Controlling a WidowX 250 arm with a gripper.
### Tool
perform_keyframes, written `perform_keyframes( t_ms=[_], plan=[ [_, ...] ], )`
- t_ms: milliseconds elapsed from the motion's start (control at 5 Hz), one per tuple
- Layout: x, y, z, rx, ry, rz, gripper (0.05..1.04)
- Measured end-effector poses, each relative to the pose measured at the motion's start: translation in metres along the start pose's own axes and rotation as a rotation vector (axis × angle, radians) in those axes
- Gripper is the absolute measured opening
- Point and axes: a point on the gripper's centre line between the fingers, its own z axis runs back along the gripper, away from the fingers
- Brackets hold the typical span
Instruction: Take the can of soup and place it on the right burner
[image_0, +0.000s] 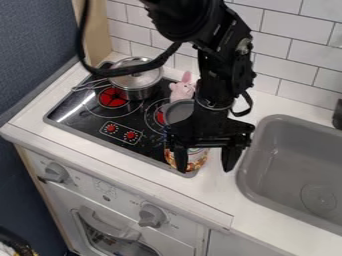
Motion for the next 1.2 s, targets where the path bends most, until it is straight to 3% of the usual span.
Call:
perform_keyframes(
  t_ms=[200,600,1200],
  plan=[
    [0.013,-0.010,-0.008,0.005,-0.005,0.017,1.001],
    [0.046,-0.010,-0.019,0.064,-0.049,0.060,1.001],
    [0.074,0.006,-0.020,0.077,-0.081,0.123,1.001]
  ],
)
